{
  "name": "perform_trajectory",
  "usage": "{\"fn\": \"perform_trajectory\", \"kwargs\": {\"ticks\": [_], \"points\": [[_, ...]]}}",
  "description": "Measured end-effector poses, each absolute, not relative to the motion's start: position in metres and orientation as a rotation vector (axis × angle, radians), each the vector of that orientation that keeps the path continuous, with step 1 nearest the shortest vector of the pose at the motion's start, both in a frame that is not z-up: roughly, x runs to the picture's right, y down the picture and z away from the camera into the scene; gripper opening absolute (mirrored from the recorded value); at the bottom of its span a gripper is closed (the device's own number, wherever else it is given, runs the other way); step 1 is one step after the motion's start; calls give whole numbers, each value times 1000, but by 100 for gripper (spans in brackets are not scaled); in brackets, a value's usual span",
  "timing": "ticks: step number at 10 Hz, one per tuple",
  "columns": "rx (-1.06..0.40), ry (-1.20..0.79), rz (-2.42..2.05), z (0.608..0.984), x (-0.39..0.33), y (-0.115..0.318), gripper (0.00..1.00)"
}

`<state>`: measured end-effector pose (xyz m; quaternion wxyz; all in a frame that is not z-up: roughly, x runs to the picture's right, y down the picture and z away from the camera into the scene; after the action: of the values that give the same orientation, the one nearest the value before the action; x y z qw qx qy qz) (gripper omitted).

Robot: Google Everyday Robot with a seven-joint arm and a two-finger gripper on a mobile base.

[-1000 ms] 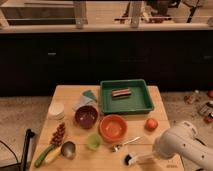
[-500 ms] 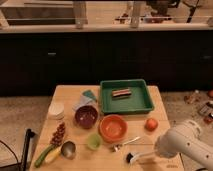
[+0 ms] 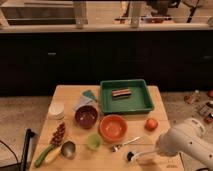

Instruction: Wipe red bowl with brush

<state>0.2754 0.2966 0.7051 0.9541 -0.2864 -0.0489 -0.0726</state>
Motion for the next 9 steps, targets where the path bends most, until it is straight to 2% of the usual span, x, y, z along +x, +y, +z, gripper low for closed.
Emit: {"fn": "perform_trajectory", "kwargs": {"ticks": [3, 4, 9], "points": [[-579, -98, -147, 705, 273, 294, 76], [-581, -101, -147, 707, 270, 294, 80], [-641, -120, -166, 732, 258, 312, 80]]}}
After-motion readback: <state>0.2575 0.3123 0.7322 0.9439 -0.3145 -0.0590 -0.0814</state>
